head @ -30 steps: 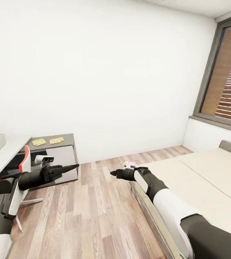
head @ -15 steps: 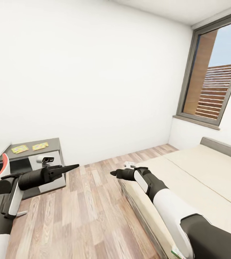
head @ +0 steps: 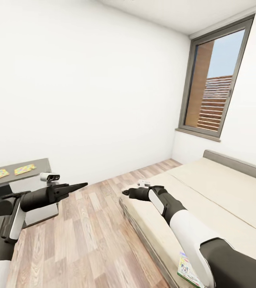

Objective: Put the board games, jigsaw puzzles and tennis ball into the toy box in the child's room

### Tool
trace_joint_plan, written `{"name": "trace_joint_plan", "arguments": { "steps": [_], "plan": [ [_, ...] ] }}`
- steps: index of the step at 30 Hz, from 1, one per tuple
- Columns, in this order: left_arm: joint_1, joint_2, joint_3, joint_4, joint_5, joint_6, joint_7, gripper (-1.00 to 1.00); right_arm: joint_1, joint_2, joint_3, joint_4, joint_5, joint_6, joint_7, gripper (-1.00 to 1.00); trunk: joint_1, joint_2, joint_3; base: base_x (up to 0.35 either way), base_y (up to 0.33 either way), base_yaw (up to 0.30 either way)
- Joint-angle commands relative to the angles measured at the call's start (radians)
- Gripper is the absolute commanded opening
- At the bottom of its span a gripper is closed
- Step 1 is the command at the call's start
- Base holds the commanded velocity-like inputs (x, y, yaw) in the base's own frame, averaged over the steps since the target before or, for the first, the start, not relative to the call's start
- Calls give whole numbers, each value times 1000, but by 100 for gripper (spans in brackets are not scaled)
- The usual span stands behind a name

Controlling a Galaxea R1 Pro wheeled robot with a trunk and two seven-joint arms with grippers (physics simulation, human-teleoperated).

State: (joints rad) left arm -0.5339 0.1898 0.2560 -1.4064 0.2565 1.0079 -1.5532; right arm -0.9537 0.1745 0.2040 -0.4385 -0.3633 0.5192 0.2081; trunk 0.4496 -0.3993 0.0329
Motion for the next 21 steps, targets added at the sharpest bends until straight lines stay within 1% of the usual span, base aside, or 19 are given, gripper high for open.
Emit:
{"name": "trace_joint_plan", "arguments": {
  "steps": [1,15,21],
  "plan": [
    [0,0,0,0,0,11,-4,100,0,0,2,0,1,3,1,100,0,-1,0,0,63,-247],
    [0,0,-1,0,0,11,-4,100,0,0,2,0,1,2,2,100,0,-1,12,0,139,-247],
    [0,0,-1,0,0,11,-4,100,0,0,2,1,1,2,2,100,0,-1,17,0,71,-247]
  ]
}}
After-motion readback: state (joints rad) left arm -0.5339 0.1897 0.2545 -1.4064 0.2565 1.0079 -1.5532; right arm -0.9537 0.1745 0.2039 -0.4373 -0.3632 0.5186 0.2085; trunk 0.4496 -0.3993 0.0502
